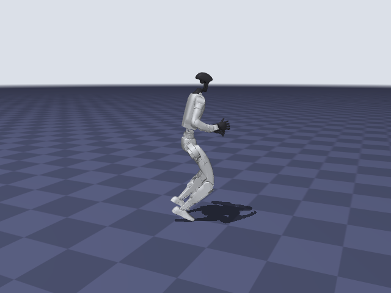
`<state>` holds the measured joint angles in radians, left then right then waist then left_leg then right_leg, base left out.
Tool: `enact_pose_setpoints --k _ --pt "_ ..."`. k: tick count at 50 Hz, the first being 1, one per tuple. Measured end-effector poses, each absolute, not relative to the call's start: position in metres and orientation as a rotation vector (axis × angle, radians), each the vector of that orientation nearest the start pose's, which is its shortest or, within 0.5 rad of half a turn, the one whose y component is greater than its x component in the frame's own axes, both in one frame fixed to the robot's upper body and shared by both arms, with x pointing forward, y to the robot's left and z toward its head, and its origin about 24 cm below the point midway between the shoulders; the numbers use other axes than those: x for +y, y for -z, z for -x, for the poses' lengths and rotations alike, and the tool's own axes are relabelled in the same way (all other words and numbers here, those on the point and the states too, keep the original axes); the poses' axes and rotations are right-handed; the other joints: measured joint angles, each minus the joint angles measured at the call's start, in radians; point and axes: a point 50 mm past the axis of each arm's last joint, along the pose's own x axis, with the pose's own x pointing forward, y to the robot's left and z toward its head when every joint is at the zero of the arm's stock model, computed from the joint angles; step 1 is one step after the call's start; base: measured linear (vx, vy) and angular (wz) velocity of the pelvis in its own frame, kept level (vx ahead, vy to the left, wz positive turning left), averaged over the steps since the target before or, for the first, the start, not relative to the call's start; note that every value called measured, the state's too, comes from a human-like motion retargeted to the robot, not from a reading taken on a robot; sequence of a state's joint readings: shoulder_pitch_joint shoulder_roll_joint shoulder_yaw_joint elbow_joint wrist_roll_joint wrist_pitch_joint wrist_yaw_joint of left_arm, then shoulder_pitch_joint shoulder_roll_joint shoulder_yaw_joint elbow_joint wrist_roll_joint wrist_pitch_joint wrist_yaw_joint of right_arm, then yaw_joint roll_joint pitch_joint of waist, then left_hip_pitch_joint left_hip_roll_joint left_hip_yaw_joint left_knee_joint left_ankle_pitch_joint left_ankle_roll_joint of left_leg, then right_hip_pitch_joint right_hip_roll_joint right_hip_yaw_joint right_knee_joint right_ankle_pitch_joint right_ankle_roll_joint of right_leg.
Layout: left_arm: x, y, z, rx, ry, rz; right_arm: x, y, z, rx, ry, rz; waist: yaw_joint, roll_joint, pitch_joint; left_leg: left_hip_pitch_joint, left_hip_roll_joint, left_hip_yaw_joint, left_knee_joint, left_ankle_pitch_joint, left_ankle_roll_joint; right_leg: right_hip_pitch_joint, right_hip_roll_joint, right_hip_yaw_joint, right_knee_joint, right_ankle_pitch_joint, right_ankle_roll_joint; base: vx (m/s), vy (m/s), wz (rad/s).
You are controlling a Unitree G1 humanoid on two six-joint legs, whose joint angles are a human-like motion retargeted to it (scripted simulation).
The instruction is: Run
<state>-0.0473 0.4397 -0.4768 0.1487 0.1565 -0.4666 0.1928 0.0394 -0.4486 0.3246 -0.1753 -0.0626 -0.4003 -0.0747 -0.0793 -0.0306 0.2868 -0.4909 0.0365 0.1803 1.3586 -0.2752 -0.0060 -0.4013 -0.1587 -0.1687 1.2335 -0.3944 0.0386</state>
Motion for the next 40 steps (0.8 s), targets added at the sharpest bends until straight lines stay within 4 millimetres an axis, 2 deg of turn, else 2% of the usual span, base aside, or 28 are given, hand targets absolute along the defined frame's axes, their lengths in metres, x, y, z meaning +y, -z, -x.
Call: enact_pose_setpoints --k 2,5,7,8,10,12,13,15,17,18,20,21,22,24,25,27,29,31,33,35,37,38,40 --pt "0.154 -0.002 -0.206 -0.12 0.329 -0.485 -0.125 -0.151 -0.237 -0.763 -0.322 0.381 0.097 0.05 0.016 -0.091 0.119 -0.007 0.224 0.011 0.03 0.058 0.098 0.016 -0.092 -0.106 -0.05 0.03 -0.12 -0.9" --pt "0.202 0.029 -0.153 0.105 0.177 -0.515 -0.116 -0.244 -0.234 -1.238 -0.236 0.404 0.216 0.094 0.051 -0.194 0.228 -0.04 0.415 -0.023 0.082 0.104 0.195 0.072 -0.161 -0.273 -0.135 0.06 -0.11 -0.88" --pt "0.218 0.032 -0.127 0.173 0.107 -0.51 -0.112 -0.271 -0.226 -1.384 -0.201 0.345 0.253 0.108 0.046 -0.202 0.254 -0.036 0.367 -0.036 0.084 0.099 0.221 0.08 -0.197 -0.251 -0.132 0.1 -0.04 -0.64" --pt "0.219 0.03 -0.122 0.177 0.09 -0.492 -0.112 -0.27 -0.224 -1.388 -0.199 0.316 0.258 0.109 0.034 -0.183 0.247 -0.022 0.297 -0.029 0.072 0.092 0.219 0.074 -0.204 -0.205 -0.113 0.11 0.02 -0.3" --pt "0.208 0.022 -0.13 0.12 0.081 -0.439 -0.112 -0.246 -0.227 -1.283 -0.226 0.289 0.233 0.098 0.011 -0.108 0.192 0.015 0.113 -0.007 0.037 0.051 0.191 0.065 -0.157 -0.045 -0.043 0.09 0.05 0.19" --pt "0.185 0.0 -0.162 -0.053 0.107 -0.393 -0.115 -0.197 -0.234 -1.053 -0.27 0.309 0.155 0.055 0.003 -0.009 0.08 0.047 -0.087 0.011 0.006 -0.027 0.101 0.061 -0.004 0.082 -0.002 0.06 0.06 0.98" --pt "0.171 -0.017 -0.182 -0.171 0.129 -0.381 -0.119 -0.167 -0.237 -0.908 -0.292 0.334 0.104 0.021 0.0 0.041 0.008 0.056 -0.181 0.018 0.003 -0.067 0.036 0.064 0.091 0.12 0.004 0.07 0.06 1.41" --pt "0.145 -0.066 -0.219 -0.451 0.18 -0.38 -0.131 -0.103 -0.233 -0.592 -0.335 0.396 0.003 -0.044 -0.006 0.143 -0.131 0.035 -0.354 -0.026 0.017 -0.146 -0.079 0.089 0.281 0.153 0.009 0.09 0.06 1.53" --pt "0.123 -0.128 -0.245 -0.765 0.204 -0.401 -0.149 -0.047 -0.213 -0.297 -0.363 0.445 -0.083 -0.083 -0.004 0.227 -0.221 -0.017 -0.475 -0.136 0.059 -0.214 -0.14 0.129 0.427 0.144 0.015 0.1 0.05 1.42" --pt "0.114 -0.158 -0.252 -0.914 0.2 -0.405 -0.16 -0.025 -0.198 -0.174 -0.363 0.461 -0.118 -0.093 0.0 0.258 -0.245 -0.041 -0.514 -0.184 0.079 -0.24 -0.156 0.142 0.472 0.132 0.018 0.1 0.02 1.24" --pt "0.098 -0.202 -0.256 -1.123 0.189 -0.377 -0.177 0.002 -0.167 0.004 -0.349 0.465 -0.165 -0.103 -0.007 0.292 -0.273 -0.077 -0.576 -0.2 0.083 -0.272 -0.173 0.146 0.491 0.11 0.019 0.11 -0.02 0.98" --pt "0.093 -0.205 -0.256 -1.138 0.197 -0.352 -0.181 0.006 -0.157 0.046 -0.34 0.451 -0.175 -0.103 -0.019 0.297 -0.277 -0.084 -0.599 -0.156 0.064 -0.265 -0.179 0.133 0.449 0.106 0.018 0.12 -0.06 0.72" --pt "0.09 -0.204 -0.257 -1.131 0.211 -0.331 -0.183 0.008 -0.149 0.073 -0.334 0.437 -0.181 -0.104 -0.032 0.294 -0.276 -0.083 -0.606 -0.102 0.042 -0.251 -0.184 0.115 0.4 0.104 0.018 0.11 -0.09 0.57" --pt "0.088 -0.175 -0.259 -0.998 0.251 -0.323 -0.178 0.001 -0.153 0.032 -0.332 0.407 -0.168 -0.103 -0.052 0.239 -0.242 -0.052 -0.519 0.018 -0.005 -0.19 -0.181 0.062 0.271 0.101 0.019 0.06 -0.11 0.31" --pt "0.088 -0.153 -0.259 -0.9 0.27 -0.331 -0.172 -0.007 -0.161 -0.021 -0.333 0.391 -0.149 -0.099 -0.057 0.194 -0.214 -0.035 -0.436 0.055 -0.022 -0.153 -0.167 0.034 0.207 0.093 0.018 0.02 -0.11 -0.21" --pt "0.099 -0.095 -0.253 -0.637 0.291 -0.383 -0.155 -0.044 -0.192 -0.24 -0.313 0.357 -0.074 -0.047 -0.048 0.082 -0.089 -0.012 -0.147 0.073 -0.028 -0.071 -0.066 -0.016 0.088 0.043 0.002 0.0 -0.11 -0.82" --pt "0.12 -0.043 -0.235 -0.388 0.276 -0.443 -0.142 -0.109 -0.224 -0.573 -0.257 0.35 0.019 0.015 -0.034 -0.015 0.047 -0.015 0.135 0.08 -0.01 0.003 0.059 -0.024 -0.029 -0.057 -0.036 0.02 -0.11 -1.32" --pt "0.15 -0.002 -0.206 -0.172 0.223 -0.497 -0.133 -0.189 -0.236 -0.968 -0.18 0.358 0.106 0.054 -0.018 -0.094 0.135 -0.036 0.339 0.059 0.027 0.052 0.149 0.009 -0.109 -0.179 -0.091 0.05 -0.11 -1.31" --pt "0.183 0.021 -0.171 -0.013 0.143 -0.542 -0.125 -0.261 -0.227 -1.342 -0.108 0.344 0.177 0.081 0.002 -0.154 0.189 -0.067 0.439 0.009 0.067 0.08 0.216 0.055 -0.161 -0.262 -0.137 0.07 -0.09 -1.09" --pt "0.207 0.027 -0.142 0.08 0.068 -0.553 -0.117 -0.299 -0.211 -1.553 -0.09 0.281 0.218 0.095 0.003 -0.171 0.212 -0.074 0.401 -0.04 0.092 0.092 0.254 0.081 -0.207 -0.261 -0.137 0.1 -0.02 -0.74" --pt "0.21 0.024 -0.134 0.094 0.03 -0.511 -0.113 -0.29 -0.209 -1.516 -0.148 0.242 0.219 0.094 -0.021 -0.116 0.187 -0.045 0.24 -0.063 0.078 0.098 0.246 0.083 -0.219 -0.171 -0.088 0.12 0.06 -0.27" --pt "0.205 0.02 -0.138 0.072 0.02 -0.479 -0.111 -0.274 -0.213 -1.434 -0.186 0.242 0.206 0.089 -0.032 -0.072 0.162 -0.026 0.142 -0.07 0.062 0.091 0.228 0.077 -0.2 -0.094 -0.054 0.1 0.08 0.17" --pt "0.187 0.003 -0.16 -0.043 0.02 -0.409 -0.112 -0.223 -0.225 -1.171 -0.26 0.271 0.152 0.059 -0.045 0.032 0.081 0.018 -0.062 -0.074 0.031 0.053 0.149 0.06 -0.094 0.039 0.0 0.08 0.08 0.68"
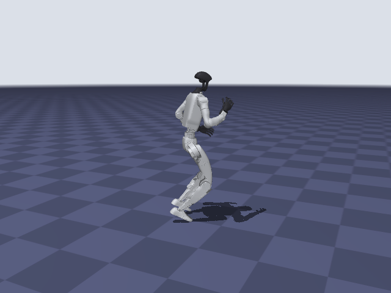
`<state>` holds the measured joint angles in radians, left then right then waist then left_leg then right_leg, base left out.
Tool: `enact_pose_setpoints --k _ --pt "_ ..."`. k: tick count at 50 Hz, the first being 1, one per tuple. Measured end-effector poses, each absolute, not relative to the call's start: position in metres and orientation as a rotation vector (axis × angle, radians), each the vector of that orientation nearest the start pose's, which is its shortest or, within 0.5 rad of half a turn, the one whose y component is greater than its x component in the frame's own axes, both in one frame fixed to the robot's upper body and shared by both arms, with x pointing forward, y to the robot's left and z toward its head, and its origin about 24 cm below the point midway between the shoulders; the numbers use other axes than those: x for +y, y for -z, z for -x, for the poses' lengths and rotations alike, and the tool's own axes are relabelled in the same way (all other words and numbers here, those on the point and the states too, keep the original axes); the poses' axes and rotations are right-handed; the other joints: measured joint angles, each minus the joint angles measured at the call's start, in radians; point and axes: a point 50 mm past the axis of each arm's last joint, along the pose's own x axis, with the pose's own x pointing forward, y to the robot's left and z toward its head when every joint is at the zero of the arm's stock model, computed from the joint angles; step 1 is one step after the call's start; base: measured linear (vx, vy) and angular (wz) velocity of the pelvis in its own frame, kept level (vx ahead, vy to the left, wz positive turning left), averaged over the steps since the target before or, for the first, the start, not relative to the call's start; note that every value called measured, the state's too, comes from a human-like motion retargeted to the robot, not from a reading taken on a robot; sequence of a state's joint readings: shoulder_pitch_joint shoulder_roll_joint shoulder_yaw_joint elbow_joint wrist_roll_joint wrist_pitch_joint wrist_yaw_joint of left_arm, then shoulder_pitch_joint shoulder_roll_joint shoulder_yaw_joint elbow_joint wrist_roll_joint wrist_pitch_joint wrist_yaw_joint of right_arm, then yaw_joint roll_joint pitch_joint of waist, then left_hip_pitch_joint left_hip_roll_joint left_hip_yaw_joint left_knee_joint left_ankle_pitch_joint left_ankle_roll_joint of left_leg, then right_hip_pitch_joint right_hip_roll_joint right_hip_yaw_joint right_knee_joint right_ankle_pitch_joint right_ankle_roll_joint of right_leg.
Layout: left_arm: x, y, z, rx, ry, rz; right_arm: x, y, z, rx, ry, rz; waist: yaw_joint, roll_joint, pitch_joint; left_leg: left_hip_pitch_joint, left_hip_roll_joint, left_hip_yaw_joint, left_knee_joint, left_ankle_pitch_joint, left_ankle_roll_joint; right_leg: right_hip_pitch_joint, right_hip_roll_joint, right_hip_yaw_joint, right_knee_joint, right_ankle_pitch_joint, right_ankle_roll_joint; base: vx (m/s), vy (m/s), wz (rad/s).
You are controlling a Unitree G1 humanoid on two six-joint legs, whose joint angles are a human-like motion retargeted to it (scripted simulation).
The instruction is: Run
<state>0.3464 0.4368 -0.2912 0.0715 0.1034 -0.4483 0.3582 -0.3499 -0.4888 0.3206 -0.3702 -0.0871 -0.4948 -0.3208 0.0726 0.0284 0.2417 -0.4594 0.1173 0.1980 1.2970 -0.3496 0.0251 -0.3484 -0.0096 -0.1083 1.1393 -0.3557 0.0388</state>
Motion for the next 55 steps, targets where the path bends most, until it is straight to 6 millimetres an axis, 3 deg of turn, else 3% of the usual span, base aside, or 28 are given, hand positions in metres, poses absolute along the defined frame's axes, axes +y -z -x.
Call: enact_pose_setpoints --k 3,5,7,8,10,12,14,15,17,18,20,22,23,25,28,30,32,33,35,37,40,43,46,48,50,52,55 --pt "0.147 -0.061 -0.216 -0.423 0.063 -0.336 -0.129 -0.107 -0.236 -0.599 -0.327 0.384 -0.121 -0.084 0.001 0.152 -0.198 -0.004 -0.271 -0.002 -0.007 -0.095 -0.195 -0.004 0.279 0.08 0.013 0.06 0.08 1.31" --pt "0.125 -0.126 -0.243 -0.75 0.091 -0.326 -0.149 -0.034 -0.214 -0.239 -0.348 0.441 -0.197 -0.131 0.005 0.237 -0.312 -0.051 -0.413 -0.042 0.019 -0.17 -0.293 0.032 0.457 0.087 0.013 0.06 0.08 1.44" --pt "0.108 -0.192 -0.251 -1.071 0.093 -0.331 -0.167 0.009 -0.181 0.009 -0.336 0.449 -0.254 -0.152 0.014 0.286 -0.369 -0.102 -0.481 -0.113 0.057 -0.24 -0.336 0.07 0.575 0.081 0.012 0.06 0.04 1.2" --pt "0.102 -0.215 -0.248 -1.187 0.093 -0.327 -0.173 0.023 -0.164 0.093 -0.327 0.446 -0.275 -0.16 0.017 0.29 -0.383 -0.119 -0.474 -0.154 0.072 -0.259 -0.348 0.076 0.61 0.065 0.008 0.06 0.0 0.88" --pt "0.09 -0.237 -0.248 -1.296 0.108 -0.321 -0.183 0.026 -0.149 0.146 -0.296 0.435 -0.282 -0.15 0.009 0.293 -0.394 -0.15 -0.519 -0.152 0.077 -0.298 -0.344 0.077 0.599 0.07 0.014 0.08 -0.01 0.54" --pt "0.088 -0.204 -0.258 -1.13 0.163 -0.354 -0.175 0.01 -0.162 0.055 -0.297 0.417 -0.259 -0.149 -0.011 0.254 -0.387 -0.142 -0.48 -0.091 0.051 -0.266 -0.34 0.041 0.503 0.068 0.016 0.08 -0.07 0.24" --pt "0.096 -0.134 -0.264 -0.812 0.222 -0.44 -0.158 -0.028 -0.191 -0.164 -0.309 0.392 -0.212 -0.142 -0.023 0.171 -0.335 -0.097 -0.335 -0.005 0.02 -0.196 -0.307 -0.004 0.366 0.05 0.02 0.04 -0.1 -0.03" --pt "0.103 -0.093 -0.259 -0.63 0.253 -0.487 -0.147 -0.055 -0.206 -0.307 -0.311 0.373 -0.18 -0.132 -0.025 0.116 -0.296 -0.077 -0.228 0.021 0.007 -0.155 -0.274 -0.027 0.292 0.033 0.02 0.02 -0.1 -0.47" --pt "0.128 -0.023 -0.234 -0.297 0.262 -0.567 -0.131 -0.133 -0.229 -0.699 -0.262 0.351 -0.092 -0.083 -0.016 0.006 -0.168 -0.047 0.04 0.046 0.012 -0.073 -0.163 -0.05 0.145 -0.058 -0.004 0.03 -0.08 -0.92" --pt "0.146 0.003 -0.217 -0.16 0.246 -0.594 -0.127 -0.176 -0.231 -0.919 -0.224 0.348 -0.046 -0.058 -0.012 -0.037 -0.104 -0.04 0.148 0.043 0.026 -0.039 -0.109 -0.05 0.075 -0.12 -0.027 0.06 -0.07 -1.1" --pt "0.181 0.035 -0.178 0.051 0.193 -0.633 -0.123 -0.247 -0.22 -1.292 -0.143 0.34 0.029 -0.019 -0.003 -0.102 -0.007 -0.042 0.283 0.023 0.054 0.009 -0.018 -0.034 -0.037 -0.209 -0.069 0.08 -0.05 -0.91" --pt "0.203 0.048 -0.146 0.176 0.134 -0.621 -0.123 -0.273 -0.21 -1.44 -0.095 0.311 0.055 0.003 -0.007 -0.114 0.036 -0.039 0.272 -0.006 0.066 0.033 0.031 -0.016 -0.105 -0.193 -0.06 0.1 0.01 -0.34" --pt "0.206 0.051 -0.136 0.21 0.11 -0.599 -0.125 -0.271 -0.21 -1.433 -0.089 0.3 0.053 0.006 -0.014 -0.099 0.036 -0.029 0.225 -0.018 0.062 0.036 0.034 -0.011 -0.112 -0.152 -0.04 0.09 0.06 0.07" --pt "0.202 0.05 -0.134 0.214 0.07 -0.543 -0.128 -0.246 -0.218 -1.294 -0.102 0.311 0.023 0.0 -0.026 -0.033 0.003 0.003 0.09 -0.038 0.045 0.02 0.003 -0.011 -0.059 -0.052 -0.001 0.08 0.09 0.46" --pt "0.173 0.023 -0.176 0.019 0.032 -0.458 -0.145 -0.154 -0.238 -0.816 -0.123 0.417 -0.066 -0.051 -0.02 0.115 -0.142 0.024 -0.134 -0.093 0.048 -0.042 -0.138 -0.007 0.174 0.052 0.019 0.07 0.1 1.01" --pt "0.152 -0.02 -0.218 -0.227 0.023 -0.42 -0.165 -0.076 -0.233 -0.432 -0.126 0.504 -0.125 -0.095 -0.001 0.209 -0.258 -0.006 -0.262 -0.184 0.089 -0.094 -0.238 0.019 0.364 0.084 0.022 0.08 0.1 1.27" --pt "0.134 -0.083 -0.253 -0.536 -0.005 -0.403 -0.183 -0.01 -0.206 -0.104 -0.127 0.545 -0.177 -0.122 0.02 0.272 -0.33 -0.047 -0.348 -0.265 0.136 -0.153 -0.291 0.054 0.507 0.091 0.027 0.09 0.08 1.23" --pt "0.125 -0.116 -0.263 -0.687 -0.023 -0.386 -0.189 0.012 -0.189 0.019 -0.133 0.549 -0.197 -0.13 0.026 0.298 -0.355 -0.068 -0.389 -0.273 0.146 -0.181 -0.304 0.069 0.55 0.087 0.027 0.11 0.05 1.05" --pt "0.111 -0.167 -0.266 -0.917 -0.036 -0.32 -0.196 0.038 -0.156 0.178 -0.155 0.534 -0.233 -0.131 0.016 0.336 -0.381 -0.101 -0.473 -0.241 0.136 -0.228 -0.316 0.076 0.564 0.07 0.021 0.13 0.01 0.87" --pt "0.102 -0.185 -0.259 -1.011 0.0 -0.26 -0.195 0.039 -0.139 0.212 -0.184 0.504 -0.252 -0.12 -0.015 0.346 -0.375 -0.107 -0.523 -0.144 0.091 -0.24 -0.314 0.052 0.487 0.051 0.016 0.14 -0.05 0.71" --pt "0.095 -0.165 -0.251 -0.942 0.095 -0.238 -0.185 0.02 -0.147 0.108 -0.229 0.467 -0.241 -0.101 -0.055 0.288 -0.325 -0.079 -0.446 0.023 0.017 -0.194 -0.289 -0.009 0.316 0.046 0.015 0.08 -0.09 0.42" --pt "0.101 -0.1 -0.242 -0.658 0.174 -0.319 -0.162 -0.03 -0.187 -0.19 -0.243 0.437 -0.166 -0.047 -0.059 0.153 -0.183 -0.052 -0.112 0.103 -0.005 -0.094 -0.178 -0.075 0.147 0.001 -0.005 0.0 -0.1 -0.24" --pt "0.125 -0.032 -0.221 -0.334 0.186 -0.443 -0.145 -0.121 -0.226 -0.659 -0.181 0.452 -0.062 0.02 -0.039 0.028 -0.001 -0.065 0.244 0.142 0.025 0.007 -0.023 -0.089 -0.002 -0.138 -0.071 0.01 -0.12 -0.69" --pt "0.149 0.005 -0.198 -0.139 0.158 -0.524 -0.139 -0.185 -0.232 -0.986 -0.109 0.473 -0.002 0.044 -0.021 -0.038 0.077 -0.089 0.398 0.135 0.057 0.052 0.049 -0.063 -0.061 -0.24 -0.123 0.04 -0.11 -0.6" --pt "0.175 0.031 -0.17 0.013 0.118 -0.597 -0.135 -0.238 -0.226 -1.267 -0.03 0.488 0.043 0.061 -0.002 -0.092 0.121 -0.116 0.468 0.11 0.076 0.083 0.104 -0.032 -0.106 -0.298 -0.156 0.05 -0.08 -0.44" --pt "0.193 0.044 -0.145 0.121 0.067 -0.62 -0.134 -0.264 -0.22 -1.409 0.026 0.488 0.067 0.068 0.002 -0.118 0.133 -0.117 0.442 0.073 0.088 0.101 0.129 -0.012 -0.141 -0.301 -0.157 0.08 0.0 -0.26" --pt "0.205 0.047 -0.125 0.192 -0.002 -0.583 -0.136 -0.259 -0.226 -1.364 0.033 0.503 0.069 0.06 -0.016 -0.086 0.104 -0.07 0.295 0.011 0.083 0.113 0.125 0.013 -0.157 -0.258 -0.119 0.1 0.08 -0.06"
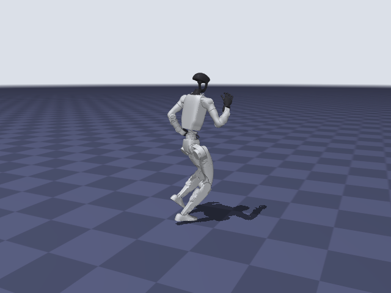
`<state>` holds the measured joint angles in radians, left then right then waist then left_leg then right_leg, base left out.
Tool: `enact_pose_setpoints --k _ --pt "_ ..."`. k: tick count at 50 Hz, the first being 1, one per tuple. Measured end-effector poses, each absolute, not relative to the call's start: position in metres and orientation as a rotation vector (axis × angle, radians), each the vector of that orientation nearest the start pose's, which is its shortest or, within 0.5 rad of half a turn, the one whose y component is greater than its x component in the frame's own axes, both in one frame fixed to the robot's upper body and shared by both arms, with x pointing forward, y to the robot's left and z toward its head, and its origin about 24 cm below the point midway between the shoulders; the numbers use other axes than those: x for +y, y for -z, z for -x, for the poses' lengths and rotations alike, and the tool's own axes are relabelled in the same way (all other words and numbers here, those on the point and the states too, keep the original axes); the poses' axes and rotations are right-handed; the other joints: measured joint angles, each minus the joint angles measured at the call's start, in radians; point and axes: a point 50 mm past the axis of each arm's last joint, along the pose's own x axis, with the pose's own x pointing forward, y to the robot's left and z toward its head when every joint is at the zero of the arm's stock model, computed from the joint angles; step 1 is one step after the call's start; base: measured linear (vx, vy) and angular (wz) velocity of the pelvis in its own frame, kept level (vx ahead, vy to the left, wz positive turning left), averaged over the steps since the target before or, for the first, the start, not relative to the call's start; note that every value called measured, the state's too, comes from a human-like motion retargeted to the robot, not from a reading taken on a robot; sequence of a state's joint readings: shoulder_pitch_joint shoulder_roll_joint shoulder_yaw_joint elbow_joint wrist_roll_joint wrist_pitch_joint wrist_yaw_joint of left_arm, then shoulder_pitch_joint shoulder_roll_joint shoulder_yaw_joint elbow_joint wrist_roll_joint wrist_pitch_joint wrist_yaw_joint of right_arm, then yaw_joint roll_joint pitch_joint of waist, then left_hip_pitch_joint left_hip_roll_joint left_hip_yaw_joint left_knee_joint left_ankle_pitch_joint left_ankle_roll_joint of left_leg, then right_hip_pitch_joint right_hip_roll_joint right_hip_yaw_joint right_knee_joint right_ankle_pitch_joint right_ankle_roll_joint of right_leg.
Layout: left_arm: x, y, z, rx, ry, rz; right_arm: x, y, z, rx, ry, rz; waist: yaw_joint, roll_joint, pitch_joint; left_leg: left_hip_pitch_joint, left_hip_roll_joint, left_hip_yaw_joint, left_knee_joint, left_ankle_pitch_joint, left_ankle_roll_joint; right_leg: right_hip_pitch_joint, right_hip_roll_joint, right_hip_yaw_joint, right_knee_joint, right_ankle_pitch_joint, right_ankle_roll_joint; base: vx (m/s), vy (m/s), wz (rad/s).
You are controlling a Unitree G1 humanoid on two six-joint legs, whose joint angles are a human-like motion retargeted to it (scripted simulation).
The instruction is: Run
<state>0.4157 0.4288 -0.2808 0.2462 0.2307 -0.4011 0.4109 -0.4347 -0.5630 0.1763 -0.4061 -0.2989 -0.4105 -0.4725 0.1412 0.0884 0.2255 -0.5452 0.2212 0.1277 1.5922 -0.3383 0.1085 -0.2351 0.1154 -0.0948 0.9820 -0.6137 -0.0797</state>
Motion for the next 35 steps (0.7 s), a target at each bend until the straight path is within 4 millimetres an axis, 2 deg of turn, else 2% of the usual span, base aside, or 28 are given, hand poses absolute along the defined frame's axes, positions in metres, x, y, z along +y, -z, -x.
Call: enact_pose_setpoints --k 2,3,6,8,10,13,15,17,18,20,23,25,27,29,31,33,35 --pt "0.202 0.041 -0.132 0.16 -0.047 -0.53 -0.141 -0.223 -0.241 -1.159 -0.01 0.538 -0.02 -0.017 -0.014 0.065 -0.049 0.042 -0.138 -0.032 -0.018 -0.013 -0.044 -0.006 0.045 0.085 0.038 0.08 0.11 0.1" --pt "0.197 0.035 -0.141 0.122 -0.063 -0.503 -0.145 -0.197 -0.248 -1.022 -0.04 0.561 -0.036 -0.03 -0.018 0.104 -0.083 0.061 -0.213 -0.042 -0.03 -0.027 -0.075 -0.011 0.085 0.136 0.057 0.05 0.1 0.32" --pt "0.173 0.004 -0.184 -0.085 -0.094 -0.415 -0.156 -0.098 -0.251 -0.56 -0.146 0.626 -0.111 -0.086 -0.019 0.225 -0.223 0.088 -0.444 -0.049 -0.054 -0.109 -0.205 -0.013 0.273 0.277 0.104 0.02 0.09 0.69" --pt "0.157 -0.032 -0.216 -0.283 -0.1 -0.368 -0.163 -0.035 -0.234 -0.272 -0.218 0.648 -0.177 -0.132 -0.017 0.301 -0.327 0.083 -0.597 -0.043 -0.054 -0.188 -0.304 0.003 0.422 0.34 0.123 0.02 0.08 1.09" --pt "0.144 -0.077 -0.241 -0.507 -0.091 -0.349 -0.17 0.011 -0.206 -0.042 -0.276 0.642 -0.24 -0.164 -0.017 0.366 -0.41 0.056 -0.727 -0.048 -0.045 -0.27 -0.379 0.031 0.544 0.363 0.13 0.03 0.07 1.1" --pt "0.129 -0.134 -0.257 -0.785 -0.074 -0.35 -0.177 0.043 -0.166 0.16 -0.309 0.604 -0.3 -0.186 -0.013 0.419 -0.465 0.013 -0.793 -0.126 -0.016 -0.355 -0.434 0.061 0.644 0.33 0.119 0.03 0.03 0.73" --pt "0.121 -0.155 -0.262 -0.879 -0.063 -0.358 -0.182 0.045 -0.156 0.195 -0.303 0.583 -0.309 -0.181 -0.012 0.44 -0.474 -0.01 -0.822 -0.19 0.012 -0.386 -0.441 0.064 0.653 0.307 0.117 0.05 0.0 0.25" --pt "0.117 -0.142 -0.262 -0.821 -0.041 -0.363 -0.179 0.037 -0.163 0.152 -0.297 0.578 -0.298 -0.188 -0.014 0.422 -0.476 -0.015 -0.775 -0.224 0.022 -0.361 -0.444 0.045 0.62 0.265 0.103 0.05 -0.05 -0.03" --pt "0.117 -0.126 -0.262 -0.744 -0.028 -0.369 -0.176 0.029 -0.172 0.102 -0.293 0.577 -0.287 -0.185 -0.016 0.406 -0.465 -0.012 -0.741 -0.226 0.022 -0.336 -0.433 0.029 0.584 0.243 0.094 0.05 -0.07 -0.15" --pt "0.12 -0.079 -0.253 -0.529 0.009 -0.396 -0.166 0.003 -0.198 -0.046 -0.268 0.57 -0.258 -0.168 -0.022 0.359 -0.399 0.032 -0.626 -0.18 0.009 -0.268 -0.389 -0.006 0.484 0.196 0.072 0.04 -0.08 -0.24" --pt "0.135 -0.01 -0.216 -0.2 0.051 -0.434 -0.152 -0.062 -0.235 -0.372 -0.19 0.53 -0.19 -0.123 -0.027 0.253 -0.261 0.083 -0.424 -0.097 -0.008 -0.168 -0.273 -0.029 0.299 0.16 0.054 0.03 -0.07 -0.46" --pt "0.149 0.013 -0.189 -0.058 0.061 -0.435 -0.147 -0.101 -0.243 -0.557 -0.148 0.489 -0.143 -0.09 -0.041 0.204 -0.19 0.098 -0.375 -0.061 -0.025 -0.126 -0.21 -0.034 0.194 0.201 0.07 0.04 -0.03 -0.59" --pt "0.159 0.02 -0.172 0.009 0.058 -0.42 -0.146 -0.114 -0.243 -0.624 -0.138 0.469 -0.123 -0.082 -0.059 0.2 -0.181 0.106 -0.42 -0.049 -0.043 -0.119 -0.198 -0.026 0.177 0.258 0.094 0.03 0.0 -0.34" --pt "0.16 0.018 -0.17 0.006 0.049 -0.405 -0.147 -0.103 -0.241 -0.579 -0.149 0.475 -0.132 -0.095 -0.07 0.236 -0.219 0.106 -0.494 -0.056 -0.051 -0.135 -0.231 -0.018 0.247 0.284 0.1 0.0 0.0 0.0" --pt "0.155 0.004 -0.184 -0.075 0.049 -0.406 -0.149 -0.075 -0.235 -0.452 -0.176 0.503 -0.157 -0.112 -0.071 0.287 -0.272 0.089 -0.55 -0.119 -0.039 -0.167 -0.283 -0.017 0.374 0.265 0.085 -0.01 0.03 0.25" --pt "0.149 -0.022 -0.209 -0.219 0.05 -0.422 -0.155 -0.041 -0.225 -0.286 -0.203 0.541 -0.19 -0.131 -0.062 0.347 -0.33 0.061 -0.611 -0.231 -0.006 -0.211 -0.341 -0.011 0.507 0.223 0.074 0.0 0.03 0.48" --pt "0.141 -0.056 -0.236 -0.393 0.038 -0.439 -0.16 -0.01 -0.213 -0.135 -0.234 0.569 -0.223 -0.16 -0.044 0.418 -0.391 0.034 -0.707 -0.273 0.018 -0.257 -0.385 0.01 0.576 0.193 0.082 0.03 0.02 0.66"
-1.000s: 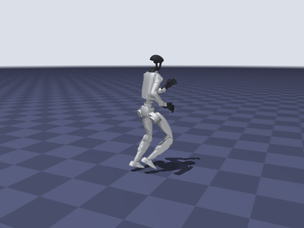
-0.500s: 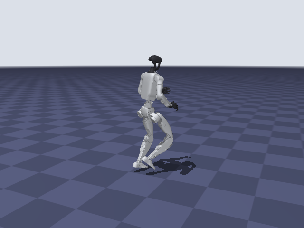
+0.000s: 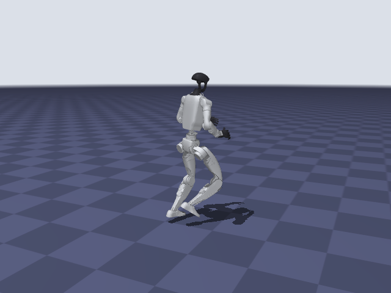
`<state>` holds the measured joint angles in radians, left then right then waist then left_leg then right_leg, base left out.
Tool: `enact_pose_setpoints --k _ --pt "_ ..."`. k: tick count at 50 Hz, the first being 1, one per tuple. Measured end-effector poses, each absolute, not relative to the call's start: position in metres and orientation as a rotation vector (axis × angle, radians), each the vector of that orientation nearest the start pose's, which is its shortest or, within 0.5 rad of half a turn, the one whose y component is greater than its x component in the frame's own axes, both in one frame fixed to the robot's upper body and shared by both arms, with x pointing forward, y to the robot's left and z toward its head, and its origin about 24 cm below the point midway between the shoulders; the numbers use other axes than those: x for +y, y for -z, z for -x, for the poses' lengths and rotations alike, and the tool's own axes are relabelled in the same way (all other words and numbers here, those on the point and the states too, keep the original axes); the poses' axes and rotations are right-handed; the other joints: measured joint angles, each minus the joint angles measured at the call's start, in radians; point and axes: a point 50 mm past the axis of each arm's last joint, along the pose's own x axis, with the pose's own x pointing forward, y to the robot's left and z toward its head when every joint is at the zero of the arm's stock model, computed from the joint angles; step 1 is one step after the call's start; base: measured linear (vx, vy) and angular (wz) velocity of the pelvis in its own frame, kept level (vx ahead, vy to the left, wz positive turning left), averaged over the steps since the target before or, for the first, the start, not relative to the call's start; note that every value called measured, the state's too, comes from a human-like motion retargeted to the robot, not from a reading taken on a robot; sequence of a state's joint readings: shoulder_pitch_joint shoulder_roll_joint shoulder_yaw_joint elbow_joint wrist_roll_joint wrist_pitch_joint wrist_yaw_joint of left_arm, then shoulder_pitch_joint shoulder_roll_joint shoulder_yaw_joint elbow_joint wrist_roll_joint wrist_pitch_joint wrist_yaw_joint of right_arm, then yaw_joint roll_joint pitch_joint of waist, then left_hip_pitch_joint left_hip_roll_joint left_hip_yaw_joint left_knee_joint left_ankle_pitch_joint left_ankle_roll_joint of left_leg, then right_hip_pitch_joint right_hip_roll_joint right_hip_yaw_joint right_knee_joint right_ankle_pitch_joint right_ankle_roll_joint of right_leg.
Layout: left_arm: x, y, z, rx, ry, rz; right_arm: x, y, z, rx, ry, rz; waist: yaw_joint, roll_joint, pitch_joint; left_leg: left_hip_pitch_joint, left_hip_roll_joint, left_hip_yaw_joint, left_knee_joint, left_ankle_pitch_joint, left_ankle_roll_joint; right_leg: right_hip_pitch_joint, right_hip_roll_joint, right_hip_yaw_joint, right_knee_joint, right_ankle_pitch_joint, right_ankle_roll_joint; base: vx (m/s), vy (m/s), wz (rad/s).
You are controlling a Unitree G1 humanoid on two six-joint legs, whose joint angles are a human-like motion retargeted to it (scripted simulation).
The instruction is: Run
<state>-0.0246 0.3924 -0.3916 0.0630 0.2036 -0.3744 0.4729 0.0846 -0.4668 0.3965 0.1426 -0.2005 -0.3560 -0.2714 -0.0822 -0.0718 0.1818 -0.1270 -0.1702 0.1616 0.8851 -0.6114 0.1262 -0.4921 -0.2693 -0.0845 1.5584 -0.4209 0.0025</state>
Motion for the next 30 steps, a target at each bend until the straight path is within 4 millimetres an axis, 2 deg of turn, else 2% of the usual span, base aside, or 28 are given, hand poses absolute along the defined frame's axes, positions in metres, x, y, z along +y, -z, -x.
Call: enact_pose_setpoints --k 3,5,7,8,10,12,14,15,17,20,23,25,27,30 --pt "0.127 -0.091 -0.25 -0.562 0.036 -0.385 -0.165 0.015 -0.189 0.008 -0.266 0.548 -0.043 0.01 -0.016 0.042 0.009 -0.024 -0.044 0.124 -0.057 -0.028 0.033 -0.007 -0.104 -0.009 0.019 0.03 -0.05 0.63" --pt "0.119 -0.096 -0.248 -0.597 0.07 -0.345 -0.165 0.02 -0.18 0.044 -0.265 0.518 -0.051 0.039 -0.033 0.006 0.067 -0.027 0.058 0.241 -0.109 -0.014 0.1 -0.021 -0.235 0.008 0.037 -0.02 -0.08 0.41" --pt "0.115 -0.088 -0.243 -0.563 0.116 -0.334 -0.163 0.013 -0.184 0.012 -0.247 0.5 -0.034 0.082 -0.04 -0.066 0.169 -0.021 0.278 0.321 -0.116 0.025 0.183 -0.042 -0.33 0.002 0.027 -0.06 -0.08 0.13" --pt "0.114 -0.081 -0.241 -0.527 0.137 -0.337 -0.161 0.006 -0.191 -0.03 -0.236 0.502 -0.018 0.1 -0.039 -0.102 0.223 -0.017 0.403 0.346 -0.105 0.05 0.219 -0.051 -0.354 -0.031 0.008 -0.07 -0.08 -0.01" --pt "0.116 -0.06 -0.234 -0.428 0.153 -0.359 -0.158 -0.014 -0.207 -0.138 -0.214 0.53 0.021 0.117 -0.028 -0.166 0.326 0.003 0.642 0.352 -0.057 0.099 0.266 -0.053 -0.357 -0.165 -0.057 -0.05 -0.09 -0.05" --pt "0.125 -0.041 -0.23 -0.32 0.137 -0.403 -0.157 -0.046 -0.234 -0.29 -0.171 0.6 0.068 0.144 0.003 -0.255 0.422 -0.011 0.821 0.307 -0.008 0.151 0.326 -0.049 -0.383 -0.285 -0.123 -0.03 -0.11 -0.07" --pt "0.133 -0.024 -0.222 -0.226 0.114 -0.432 -0.155 -0.079 -0.255 -0.435 -0.117 0.638 0.112 0.161 0.021 -0.338 0.461 -0.015 0.882 0.239 0.031 0.196 0.361 -0.035 -0.415 -0.319 -0.143 -0.01 -0.04 -0.19" --pt "0.138 -0.017 -0.218 -0.188 0.106 -0.439 -0.153 -0.095 -0.262 -0.5 -0.088 0.638 0.133 0.165 0.023 -0.379 0.459 -0.012 0.871 0.211 0.039 0.22 0.369 -0.028 -0.441 -0.307 -0.136 0.02 0.03 -0.2" --pt "0.146 -0.008 -0.203 -0.131 0.105 -0.434 -0.149 -0.109 -0.262 -0.564 -0.069 0.591 0.158 0.147 -0.003 -0.42 0.411 0.03 0.732 0.178 0.03 0.262 0.343 -0.016 -0.489 -0.215 -0.073 0.05 0.1 -0.12" --pt "0.154 0.001 -0.184 -0.076 0.105 -0.425 -0.144 -0.109 -0.253 -0.573 -0.099 0.535 0.164 0.094 -0.057 -0.422 0.277 0.104 0.391 0.172 -0.031 0.278 0.252 0.0 -0.482 -0.001 0.051 0.05 0.13 0.14" --pt "0.157 0.004 -0.175 -0.056 0.084 -0.424 -0.142 -0.101 -0.245 -0.555 -0.145 0.552 0.128 0.017 -0.093 -0.389 0.117 0.151 0.1 0.231 -0.069 0.26 0.109 0.008 -0.357 0.138 0.114 0.01 0.1 0.49" --pt "0.158 0.001 -0.177 -0.077 0.072 -0.437 -0.139 -0.094 -0.241 -0.534 -0.178 0.567 0.102 -0.021 -0.095 -0.358 0.047 0.157 0.044 0.218 -0.047 0.259 0.036 0.015 -0.24 0.176 0.115 -0.01 0.08 0.35" --pt "0.154 -0.005 -0.182 -0.124 0.068 -0.451 -0.139 -0.08 -0.236 -0.476 -0.194 0.589 0.081 -0.047 -0.087 -0.346 0.018 0.148 0.133 0.12 0.019 0.257 -0.024 0.018 -0.089 0.175 0.086 -0.01 0.03 0.09" --pt "0.148 -0.024 -0.203 -0.253 0.044 -0.5 -0.141 -0.053 -0.228 -0.352 -0.207 0.635 0.05 -0.077 -0.052 -0.309 -0.018 0.124 0.268 -0.06 0.128 0.216 -0.096 0.039 0.127 0.141 0.028 0.0 0.04 0.06"
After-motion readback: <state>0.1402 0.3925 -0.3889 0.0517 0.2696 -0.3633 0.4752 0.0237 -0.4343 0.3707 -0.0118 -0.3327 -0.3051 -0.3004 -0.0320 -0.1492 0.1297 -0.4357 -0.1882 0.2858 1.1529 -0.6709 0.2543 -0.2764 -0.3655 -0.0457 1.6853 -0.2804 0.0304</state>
